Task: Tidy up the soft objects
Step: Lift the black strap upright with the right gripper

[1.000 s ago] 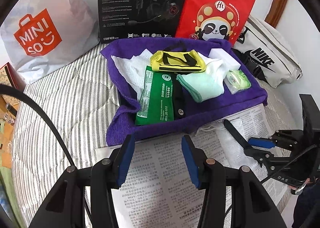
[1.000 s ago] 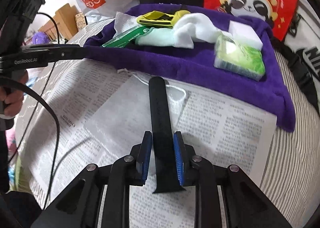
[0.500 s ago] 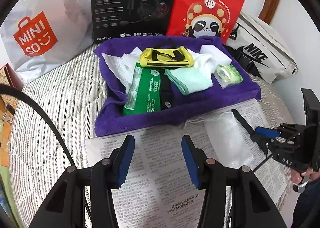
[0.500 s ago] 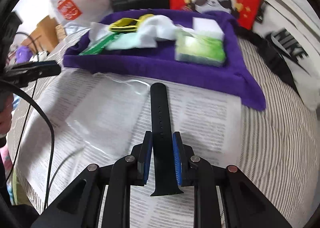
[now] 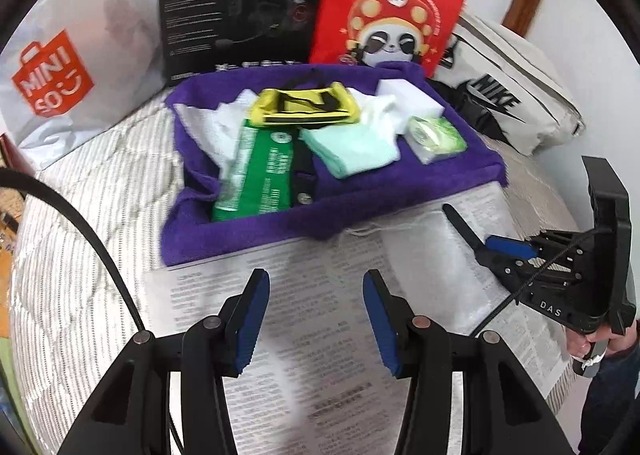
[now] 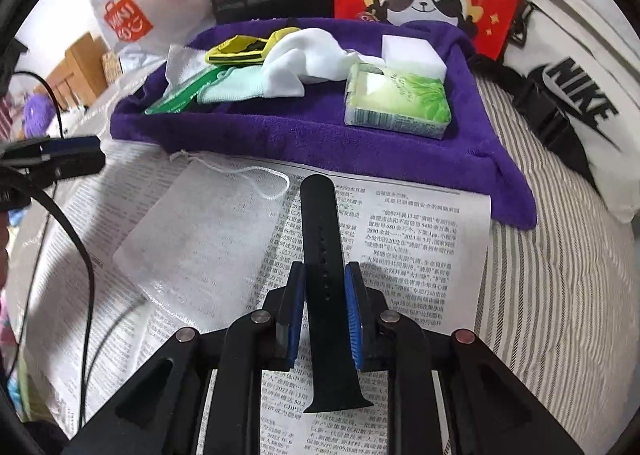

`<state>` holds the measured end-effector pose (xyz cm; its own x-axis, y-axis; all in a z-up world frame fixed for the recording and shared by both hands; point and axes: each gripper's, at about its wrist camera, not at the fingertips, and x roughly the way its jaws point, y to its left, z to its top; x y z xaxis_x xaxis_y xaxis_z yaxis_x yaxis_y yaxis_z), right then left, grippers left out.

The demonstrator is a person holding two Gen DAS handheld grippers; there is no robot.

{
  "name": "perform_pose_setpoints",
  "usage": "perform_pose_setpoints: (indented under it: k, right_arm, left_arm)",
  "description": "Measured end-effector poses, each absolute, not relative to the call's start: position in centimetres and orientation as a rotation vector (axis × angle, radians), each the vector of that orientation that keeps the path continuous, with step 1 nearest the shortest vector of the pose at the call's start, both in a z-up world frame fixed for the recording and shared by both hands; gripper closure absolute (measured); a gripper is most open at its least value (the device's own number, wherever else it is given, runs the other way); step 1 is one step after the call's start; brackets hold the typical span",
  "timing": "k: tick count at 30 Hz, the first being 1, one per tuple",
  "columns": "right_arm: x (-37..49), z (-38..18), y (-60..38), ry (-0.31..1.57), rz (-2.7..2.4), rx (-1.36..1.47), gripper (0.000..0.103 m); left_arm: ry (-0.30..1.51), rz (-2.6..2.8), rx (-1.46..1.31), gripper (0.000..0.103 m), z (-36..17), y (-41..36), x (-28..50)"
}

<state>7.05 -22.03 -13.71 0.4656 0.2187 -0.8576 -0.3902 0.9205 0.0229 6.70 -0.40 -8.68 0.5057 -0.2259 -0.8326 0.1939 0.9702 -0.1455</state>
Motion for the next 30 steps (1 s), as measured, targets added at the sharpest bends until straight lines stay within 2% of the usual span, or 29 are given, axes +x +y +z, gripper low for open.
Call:
perform_pose_setpoints:
  k: [1,2,3,10,12,14,15,16,17,21,23,30]
  right_arm:
    - [7.0,-13.6,-22.3,1.023,0.379,-0.178,0.084]
    - [6.8,-13.4,-22.5,1.022,0.373,-0.176,0.098]
    - [6.6,-13.2,-22.7,1.014,0.365,-0.174,0.102]
    - [5.8,-12.6,-24.3,1.015,0.339,-0.181,0.100]
    - [5.7,-12.7,-24.6,1.022,0.349,-0.173,0.091]
    - [5.7,-12.8,-24.7,1.022,0.380,-0.149,0.057]
    - [5.7,-12.8,-24.7,1.020,0.394,-0.142,0.051]
    - [5.8,-12.8,-24.6,1.014,0.394,-0.145,0.050]
    - [5.9,-13.0,-24.4,1.004,0.380,-0.168,0.057]
    - [6.0,-13.8,-23.6,0.989,0.363,-0.216,0.067]
    - [5.7,-13.8,-23.2,0.968,0.377,-0.236,0.083]
    - [5.9,-13.6,-23.2,0.994,0.382,-0.234,0.082]
  left_arm:
    - [1.009,-0.261,-0.028,0.056,-8.7,-0.8,6.7]
    - [1.008,-0.274,-0.023,0.056,-8.6,-1.2,6.7]
    - [1.009,-0.290,-0.025,0.056,-8.6,-1.6,6.7]
    - [1.029,-0.356,-0.019,0.056,-9.3,-4.2,7.1]
    - [1.032,-0.357,-0.018,0.056,-9.4,-4.5,7.2]
    - [1.035,-0.356,-0.018,0.056,-9.5,-4.5,7.3]
    - [1.039,-0.351,-0.018,0.056,-9.6,-4.5,7.4]
    - [1.042,-0.348,-0.017,0.056,-9.7,-4.5,7.3]
    - [1.042,-0.346,-0.017,0.056,-9.8,-4.4,7.3]
    - [1.047,-0.335,-0.022,0.056,-10.0,-4.0,7.2]
    - [1.047,-0.330,-0.026,0.056,-10.1,-3.8,7.3]
    - [1.039,-0.339,-0.038,0.056,-9.8,-3.7,7.1]
